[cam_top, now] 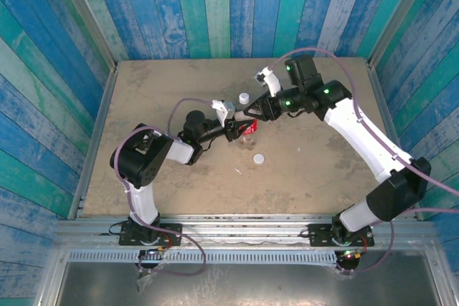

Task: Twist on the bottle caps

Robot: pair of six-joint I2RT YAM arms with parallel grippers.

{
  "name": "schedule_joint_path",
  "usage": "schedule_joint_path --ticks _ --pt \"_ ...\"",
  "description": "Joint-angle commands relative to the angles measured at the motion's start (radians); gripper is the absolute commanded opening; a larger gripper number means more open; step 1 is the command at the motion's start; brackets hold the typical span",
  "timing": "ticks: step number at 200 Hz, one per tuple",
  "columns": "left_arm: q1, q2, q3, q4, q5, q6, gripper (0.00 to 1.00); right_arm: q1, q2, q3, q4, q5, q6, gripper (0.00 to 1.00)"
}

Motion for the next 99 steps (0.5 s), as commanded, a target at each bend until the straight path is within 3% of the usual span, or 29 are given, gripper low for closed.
schedule_joint_path --ticks 1,38,76,99 --pt "0.008 -0.017 -0.047 -0.285 -0.05 0.104 0.43 -0.001 -0.057 -0.02 -0.019 0.084 -0.111 0.56" --pt "0.007 -0.134 -0.035 -0.457 -0.072 0.345 0.44 0.028 -0.15 -0.05 -0.091 0.217 -0.422 0.66" --pt "0.008 -0.215 -0.018 -0.559 -0.046 0.493 0.44 0.17 -0.197 -0.06 -0.24 0.359 -0.824 0.72" --pt "0.001 -0.259 -0.016 -0.618 0.0 0.588 0.44 0.19 -0.161 0.001 -0.299 0.408 -0.901 0.72"
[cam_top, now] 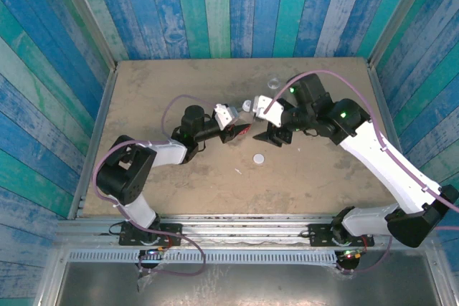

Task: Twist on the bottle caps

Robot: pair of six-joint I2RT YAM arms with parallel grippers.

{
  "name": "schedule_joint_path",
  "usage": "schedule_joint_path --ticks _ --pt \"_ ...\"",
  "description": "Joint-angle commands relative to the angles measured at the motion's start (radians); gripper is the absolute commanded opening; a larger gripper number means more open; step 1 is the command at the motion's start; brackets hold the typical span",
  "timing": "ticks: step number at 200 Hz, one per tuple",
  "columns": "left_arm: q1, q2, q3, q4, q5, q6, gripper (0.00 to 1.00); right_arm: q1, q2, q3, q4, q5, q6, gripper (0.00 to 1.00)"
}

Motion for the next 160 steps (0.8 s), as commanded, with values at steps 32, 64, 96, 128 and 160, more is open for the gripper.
schedule_joint_path --ticks 32,64,96,128,160 --pt "-0.004 -0.124 -0.021 -0.297 0.082 0.314 0.43 0.015 0.099 0.134 -0.191 0.102 -0.271 0.69" --pt "-0.006 -0.162 0.003 -0.417 0.109 0.393 0.44 0.018 0.156 0.183 -0.211 0.093 -0.285 0.63" --pt "-0.006 -0.176 0.011 -0.453 0.134 0.412 0.45 0.022 0.196 0.212 -0.218 0.074 -0.291 0.59" --pt "-0.01 -0.193 0.01 -0.452 0.161 0.407 0.45 0.024 0.219 0.22 -0.219 0.069 -0.296 0.58" --pt "-0.012 -0.209 0.004 -0.449 0.164 0.416 0.45 0.024 0.232 0.22 -0.22 0.069 -0.304 0.56"
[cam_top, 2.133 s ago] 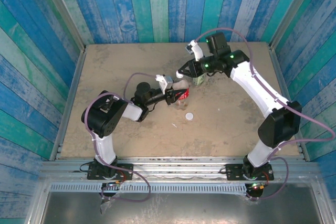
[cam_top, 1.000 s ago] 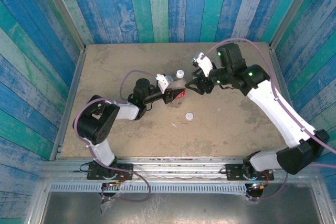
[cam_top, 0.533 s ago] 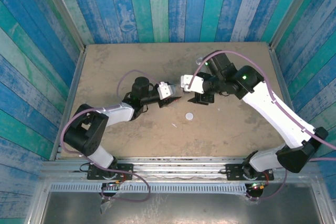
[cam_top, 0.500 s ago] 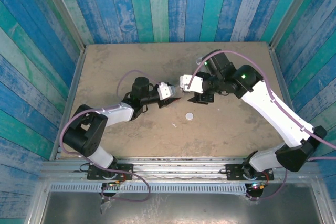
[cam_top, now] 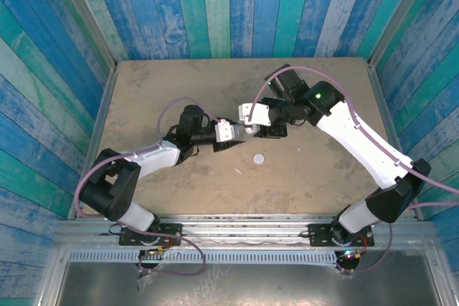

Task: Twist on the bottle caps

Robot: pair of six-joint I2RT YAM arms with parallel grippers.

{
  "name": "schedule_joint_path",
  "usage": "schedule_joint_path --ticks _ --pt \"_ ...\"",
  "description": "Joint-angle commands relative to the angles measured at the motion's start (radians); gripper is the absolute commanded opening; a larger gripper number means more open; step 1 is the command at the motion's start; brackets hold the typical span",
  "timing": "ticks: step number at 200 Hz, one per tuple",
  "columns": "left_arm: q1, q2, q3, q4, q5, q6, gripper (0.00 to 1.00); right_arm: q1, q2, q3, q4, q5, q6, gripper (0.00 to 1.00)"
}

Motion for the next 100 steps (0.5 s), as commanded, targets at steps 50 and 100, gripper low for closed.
schedule_joint_path --ticks 50,100 --pt "-0.008 -0.065 -0.004 -0.054 0.04 0.003 0.45 0.007 0.039 0.021 -0.028 -0.013 -0.025 0.52" --pt "-0.011 -0.068 -0.004 -0.056 0.046 0.002 0.45 0.007 0.064 0.022 -0.034 -0.012 -0.018 0.43"
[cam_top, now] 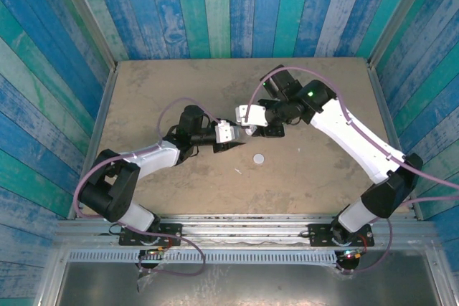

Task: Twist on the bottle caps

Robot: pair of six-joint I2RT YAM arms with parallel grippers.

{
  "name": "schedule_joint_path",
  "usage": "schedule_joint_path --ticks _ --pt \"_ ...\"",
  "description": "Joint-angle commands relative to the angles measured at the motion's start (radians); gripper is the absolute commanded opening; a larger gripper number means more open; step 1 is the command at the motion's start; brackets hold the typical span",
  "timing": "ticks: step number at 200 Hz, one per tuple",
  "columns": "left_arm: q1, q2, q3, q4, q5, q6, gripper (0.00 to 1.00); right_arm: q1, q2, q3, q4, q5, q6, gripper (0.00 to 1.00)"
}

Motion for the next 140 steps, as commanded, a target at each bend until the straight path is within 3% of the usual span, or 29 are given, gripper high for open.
schedule_joint_path --ticks 1,57,92,115,140 --pt "-0.008 -0.063 -0.004 -0.04 0.027 -0.002 0.45 0.007 0.017 0.02 -0.03 -0.011 -0.001 0.43" --pt "-0.008 -0.062 0.001 -0.045 -0.006 -0.013 0.45 0.007 0.016 0.02 -0.042 -0.018 0.018 0.33" --pt "-0.008 -0.055 0.018 -0.027 -0.099 -0.056 0.45 0.007 0.004 0.008 -0.039 -0.032 0.099 0.27" --pt "-0.008 -0.052 0.015 0.037 -0.199 -0.088 0.44 0.007 0.004 0.001 -0.011 -0.049 0.297 0.19" --pt "-0.01 -0.049 0.001 0.119 -0.32 -0.109 0.43 0.007 0.013 -0.01 0.022 -0.033 0.585 0.18"
